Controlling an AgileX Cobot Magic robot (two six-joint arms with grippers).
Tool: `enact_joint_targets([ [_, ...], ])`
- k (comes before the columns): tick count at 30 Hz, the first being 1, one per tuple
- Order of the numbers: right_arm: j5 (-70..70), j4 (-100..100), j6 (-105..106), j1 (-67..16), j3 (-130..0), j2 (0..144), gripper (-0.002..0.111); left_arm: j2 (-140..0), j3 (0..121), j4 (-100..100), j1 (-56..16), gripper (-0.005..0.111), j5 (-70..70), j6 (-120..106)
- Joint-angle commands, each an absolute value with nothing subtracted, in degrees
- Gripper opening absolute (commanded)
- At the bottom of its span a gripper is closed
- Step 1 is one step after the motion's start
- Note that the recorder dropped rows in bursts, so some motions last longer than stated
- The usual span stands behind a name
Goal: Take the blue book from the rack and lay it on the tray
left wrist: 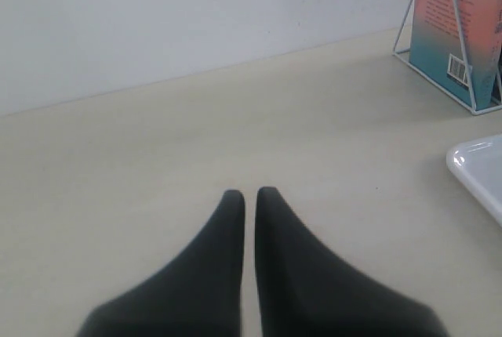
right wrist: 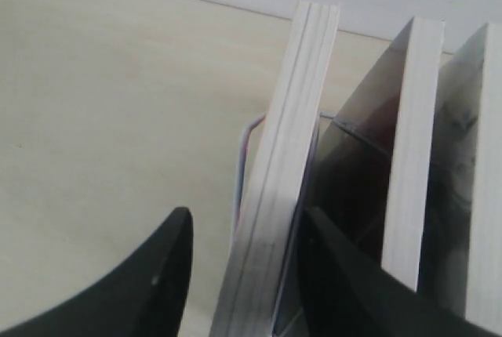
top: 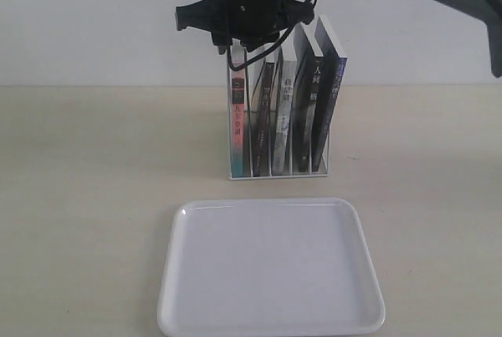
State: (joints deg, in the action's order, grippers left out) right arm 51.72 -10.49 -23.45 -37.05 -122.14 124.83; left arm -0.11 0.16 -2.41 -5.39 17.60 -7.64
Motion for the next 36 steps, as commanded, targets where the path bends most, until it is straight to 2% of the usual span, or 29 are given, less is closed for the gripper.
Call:
enact_joint_targets([
  [1,51.6,-11.3,-23.9,-37.1,-122.4,125.7,0.042,0.0,0.0,-1.9,-5.9,0.005,16.8,-7.1],
  [8,51.1,-11.5,-25.2,-37.1,-122.4,126.5,0.042,0.0,0.0,-1.9,-5.9,0.005,16.8,-7.1],
  [10,51.0,-11.9,-25.6,-37.1,-122.4,126.5,0.038,0.0,0.0,-1.9,-5.9,0.005,16.8,-7.1],
  [17,50.9,-12.0,-24.8,-37.1,-122.4,126.5,0.0,0.0,0.0,-1.9,-5.9,0.005,16.8,-7.1],
  [28,51.0,-12.0,-26.4,-37.2,-124.1,123.9,0.0,0.0,0.0,-1.9,-5.9,0.005,16.8,-7.1],
  [36,59.0,-18.1,-28.5,-39.9,-134.3,122.4,0.0,0.0,0.0,-1.9,-5.9,0.005,16.8,-7.1],
])
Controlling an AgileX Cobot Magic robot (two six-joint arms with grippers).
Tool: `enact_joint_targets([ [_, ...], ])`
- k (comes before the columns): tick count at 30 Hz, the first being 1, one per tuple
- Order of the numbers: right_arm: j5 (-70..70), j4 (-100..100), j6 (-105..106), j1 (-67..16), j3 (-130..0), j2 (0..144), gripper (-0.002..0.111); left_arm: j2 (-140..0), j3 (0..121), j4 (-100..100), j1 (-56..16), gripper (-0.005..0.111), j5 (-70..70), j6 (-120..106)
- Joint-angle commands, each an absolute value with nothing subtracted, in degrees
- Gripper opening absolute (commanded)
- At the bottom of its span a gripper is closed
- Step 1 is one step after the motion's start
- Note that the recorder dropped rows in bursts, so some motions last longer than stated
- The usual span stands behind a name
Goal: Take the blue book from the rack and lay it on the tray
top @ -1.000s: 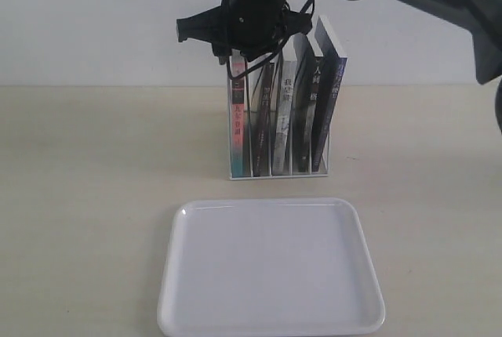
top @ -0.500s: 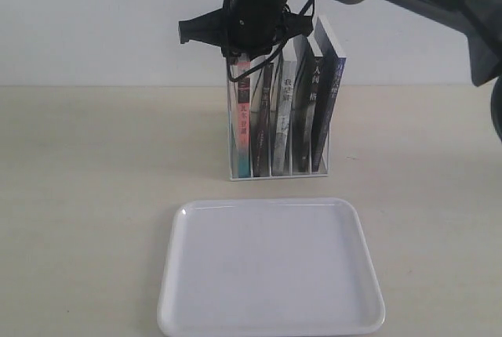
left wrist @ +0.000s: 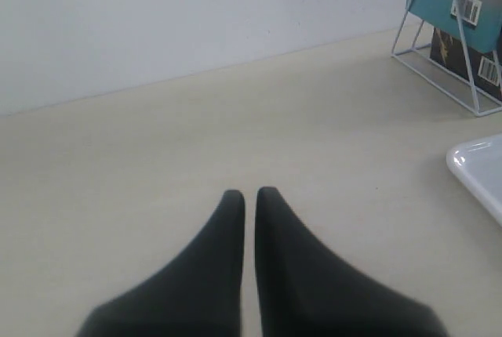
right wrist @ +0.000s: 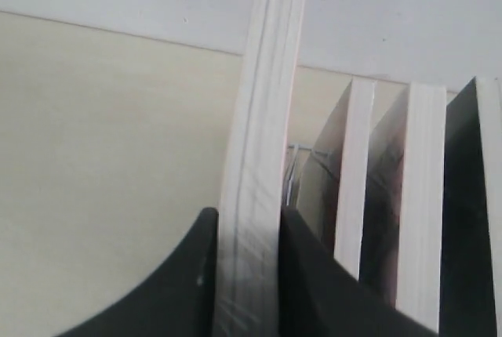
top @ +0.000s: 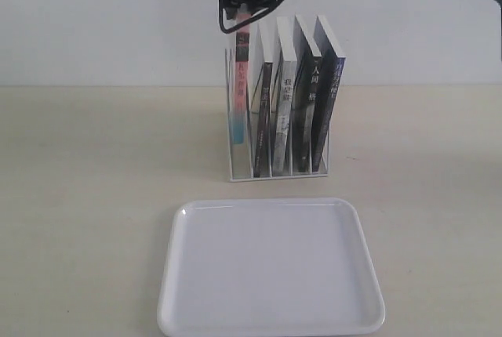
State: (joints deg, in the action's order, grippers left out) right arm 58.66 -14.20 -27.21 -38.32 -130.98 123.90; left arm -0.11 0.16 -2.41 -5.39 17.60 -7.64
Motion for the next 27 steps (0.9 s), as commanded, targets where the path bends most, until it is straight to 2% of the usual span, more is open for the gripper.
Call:
enact_joint_targets([
  [1,59.6,-18.5,-28.9,-40.4,-134.8,122.4,0.0,0.0,0.0,-1.9,-5.9,0.005,16.8,-7.1],
  [13,68.3,-21.3,-29.4,-41.1,-144.2,122.4,0.0,0.0,0.0,-1.9,-5.9,0.005,16.8,-7.1],
  [27,68.6,-23.0,-29.3,-41.1,-143.9,125.3,0.0,0.0,0.0,-1.9,-5.9,0.005,16.8,-7.1],
])
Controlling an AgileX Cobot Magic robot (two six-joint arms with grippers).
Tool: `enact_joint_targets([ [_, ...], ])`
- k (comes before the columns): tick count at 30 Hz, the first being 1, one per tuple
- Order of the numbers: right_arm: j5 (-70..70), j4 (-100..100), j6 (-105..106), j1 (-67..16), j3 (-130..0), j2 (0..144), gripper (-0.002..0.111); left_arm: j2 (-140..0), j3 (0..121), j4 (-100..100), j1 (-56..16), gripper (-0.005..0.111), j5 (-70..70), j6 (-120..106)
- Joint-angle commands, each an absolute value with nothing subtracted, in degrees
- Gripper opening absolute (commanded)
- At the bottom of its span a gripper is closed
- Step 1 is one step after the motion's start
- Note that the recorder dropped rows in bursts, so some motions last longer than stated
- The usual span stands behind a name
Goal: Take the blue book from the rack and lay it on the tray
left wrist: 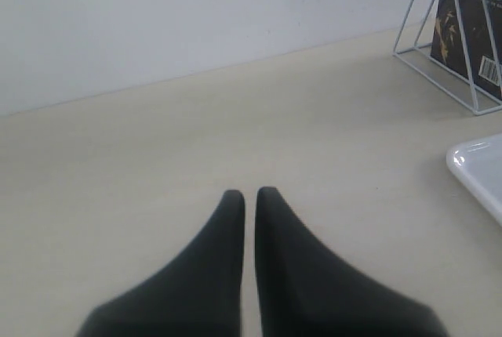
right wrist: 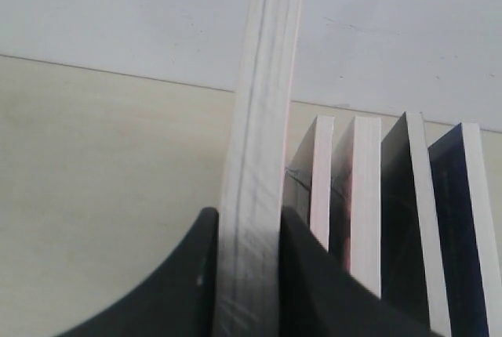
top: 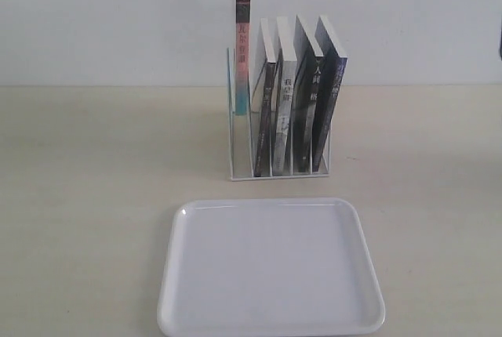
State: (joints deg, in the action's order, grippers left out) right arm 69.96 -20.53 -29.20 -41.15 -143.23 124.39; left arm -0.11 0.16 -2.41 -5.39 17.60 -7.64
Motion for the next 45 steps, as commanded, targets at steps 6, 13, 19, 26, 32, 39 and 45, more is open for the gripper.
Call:
enact_joint_targets([
  [6,68.1,-23.5,-29.6,-41.1,-143.9,128.2,0.0,0.0,0.0,-1.9,-5.9,0.005,16.8,-7.1],
  [13,67.0,-25.2,-31.4,-41.1,-143.9,130.5,0.0,0.0,0.0,-1.9,-5.9,0.005,16.8,-7.1],
  [19,66.4,-25.2,-31.9,-41.1,-143.9,132.7,0.0,0.0,0.0,-1.9,-5.9,0.005,16.8,-7.1],
  [26,66.1,-25.0,-31.8,-41.1,-143.9,134.5,0.019,0.0,0.0,-1.9,-5.9,0.005,16.8,-7.1],
  [32,66.3,-24.9,-32.3,-41.1,-143.9,135.5,0.03,0.0,0.0,-1.9,-5.9,0.005,16.8,-7.1],
  [39,66.3,-24.8,-32.9,-41.1,-143.9,135.0,0.051,0.0,0.0,-1.9,-5.9,0.005,16.8,-7.1],
  [45,66.3,-25.1,-32.4,-41.1,-144.1,131.9,0.051,0.0,0.0,-1.9,-5.9,0.005,16.8,-7.1],
])
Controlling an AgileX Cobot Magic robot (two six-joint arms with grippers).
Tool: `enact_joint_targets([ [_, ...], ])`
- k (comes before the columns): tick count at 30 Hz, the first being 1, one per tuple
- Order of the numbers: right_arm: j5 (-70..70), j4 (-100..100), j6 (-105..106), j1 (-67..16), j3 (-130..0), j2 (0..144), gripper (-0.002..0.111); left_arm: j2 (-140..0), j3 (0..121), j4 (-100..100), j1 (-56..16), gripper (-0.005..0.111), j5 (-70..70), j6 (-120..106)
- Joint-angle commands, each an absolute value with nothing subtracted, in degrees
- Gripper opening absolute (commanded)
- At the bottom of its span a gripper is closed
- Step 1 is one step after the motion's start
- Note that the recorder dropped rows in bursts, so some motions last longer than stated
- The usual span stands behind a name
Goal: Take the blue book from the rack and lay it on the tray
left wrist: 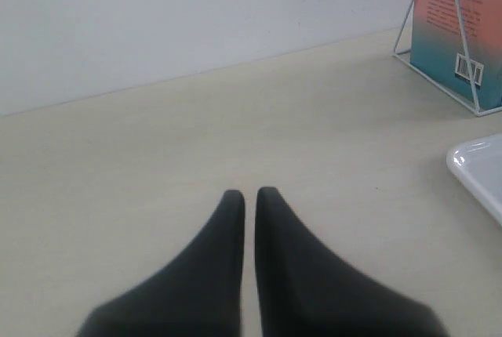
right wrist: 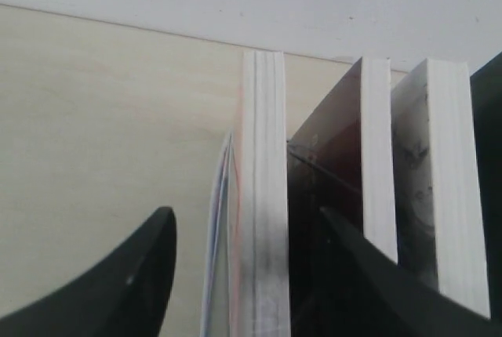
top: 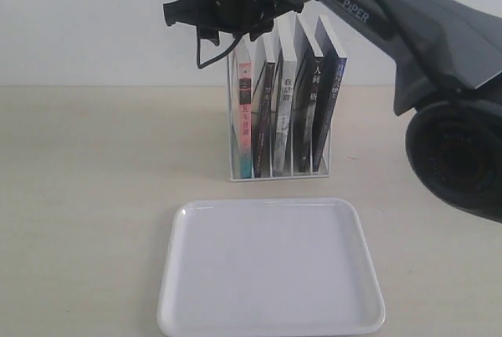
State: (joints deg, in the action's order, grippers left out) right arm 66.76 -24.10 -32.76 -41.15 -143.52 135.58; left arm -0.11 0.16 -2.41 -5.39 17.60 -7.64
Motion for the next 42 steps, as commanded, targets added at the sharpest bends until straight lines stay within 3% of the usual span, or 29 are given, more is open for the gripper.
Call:
enact_joint_targets([
  [1,66.3,-25.0,-32.1,-41.1,-144.1,131.2,0.051,0.0,0.0,-1.9,-5.9,0.005,16.8,-7.1],
  [10,70.0,-25.4,-26.9,-40.5,-144.1,120.1,0.051,0.0,0.0,-1.9,-5.9,0.005,16.8,-7.1],
  [21,70.0,-15.9,-19.5,-33.2,-143.6,114.8,0.051,0.0,0.0,-1.9,-5.9,0.005,16.8,-7.1],
  [34,70.0,-14.2,-15.7,-24.3,-124.6,114.8,0.051,0.0,0.0,-1.9,-5.9,0.005,16.8,-7.1],
  [42,67.9,-11.2,-14.6,-23.4,-119.1,114.9,0.051,0.0,0.0,-1.9,-5.9,0.005,16.8,-7.1],
])
